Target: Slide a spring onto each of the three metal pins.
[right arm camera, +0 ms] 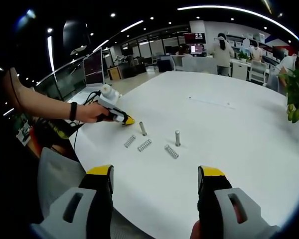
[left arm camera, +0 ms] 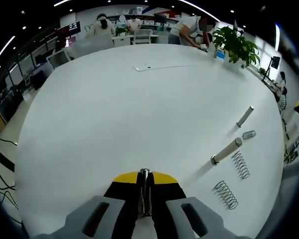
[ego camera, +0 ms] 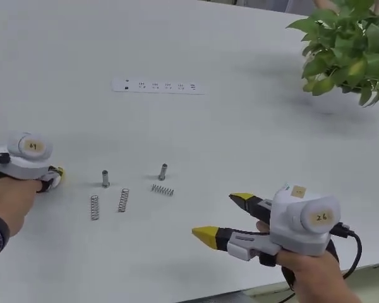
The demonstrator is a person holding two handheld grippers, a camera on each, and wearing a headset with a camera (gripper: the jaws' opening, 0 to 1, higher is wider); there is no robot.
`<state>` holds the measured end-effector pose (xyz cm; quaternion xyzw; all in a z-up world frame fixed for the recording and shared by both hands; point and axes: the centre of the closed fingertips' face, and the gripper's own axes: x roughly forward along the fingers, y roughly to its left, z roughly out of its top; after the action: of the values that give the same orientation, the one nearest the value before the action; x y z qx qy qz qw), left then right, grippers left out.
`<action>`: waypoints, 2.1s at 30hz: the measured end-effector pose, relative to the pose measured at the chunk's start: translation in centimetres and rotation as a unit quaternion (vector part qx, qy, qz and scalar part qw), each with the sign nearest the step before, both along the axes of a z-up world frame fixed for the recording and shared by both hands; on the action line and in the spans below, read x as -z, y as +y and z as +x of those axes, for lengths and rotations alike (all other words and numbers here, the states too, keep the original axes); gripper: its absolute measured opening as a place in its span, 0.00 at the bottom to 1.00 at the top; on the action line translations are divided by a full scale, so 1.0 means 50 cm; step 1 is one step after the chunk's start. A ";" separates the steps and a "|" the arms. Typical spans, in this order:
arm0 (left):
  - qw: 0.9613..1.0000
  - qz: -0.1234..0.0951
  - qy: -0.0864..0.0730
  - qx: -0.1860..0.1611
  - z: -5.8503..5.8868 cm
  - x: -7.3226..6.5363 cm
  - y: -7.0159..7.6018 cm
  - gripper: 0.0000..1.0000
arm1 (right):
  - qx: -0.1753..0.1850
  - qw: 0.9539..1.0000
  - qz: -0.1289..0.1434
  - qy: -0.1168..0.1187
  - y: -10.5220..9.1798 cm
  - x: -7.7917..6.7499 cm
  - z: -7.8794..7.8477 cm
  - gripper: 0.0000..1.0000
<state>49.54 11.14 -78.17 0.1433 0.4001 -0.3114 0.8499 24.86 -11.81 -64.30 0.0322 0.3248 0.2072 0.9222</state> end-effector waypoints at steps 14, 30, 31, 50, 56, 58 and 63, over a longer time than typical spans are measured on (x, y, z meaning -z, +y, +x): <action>0.999 -0.032 0.021 -0.015 -0.025 -0.010 0.000 0.00 | 0.011 1.000 0.000 -0.004 -0.012 -0.004 -0.004 0.67; 0.998 -0.048 0.000 -0.031 -0.028 -0.047 0.018 0.00 | 0.011 1.000 0.003 -0.008 -0.004 -0.004 -0.006 0.67; 0.998 -0.048 -0.001 -0.033 -0.028 -0.049 0.021 0.00 | 0.010 1.000 0.004 -0.009 -0.003 -0.005 -0.007 0.68; 0.997 -0.062 -0.013 -0.054 -0.037 -0.083 0.047 0.00 | 0.010 1.000 0.001 -0.013 -0.001 -0.007 -0.016 0.67; 0.997 -0.059 -0.014 -0.052 -0.039 -0.083 0.052 0.00 | 0.009 1.000 0.003 -0.015 0.005 -0.008 -0.016 0.67; 0.997 -0.057 -0.013 -0.051 -0.040 -0.081 0.052 0.00 | 0.008 1.000 0.003 -0.015 0.007 -0.008 -0.017 0.67; 0.997 -0.056 -0.014 -0.045 -0.045 -0.080 0.041 0.00 | 0.009 1.000 0.003 -0.016 0.005 -0.009 -0.019 0.67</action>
<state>47.28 13.19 -74.19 0.0815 0.3760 -0.2930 0.8753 23.91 -11.57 -63.85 0.0345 0.3093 0.1999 0.9291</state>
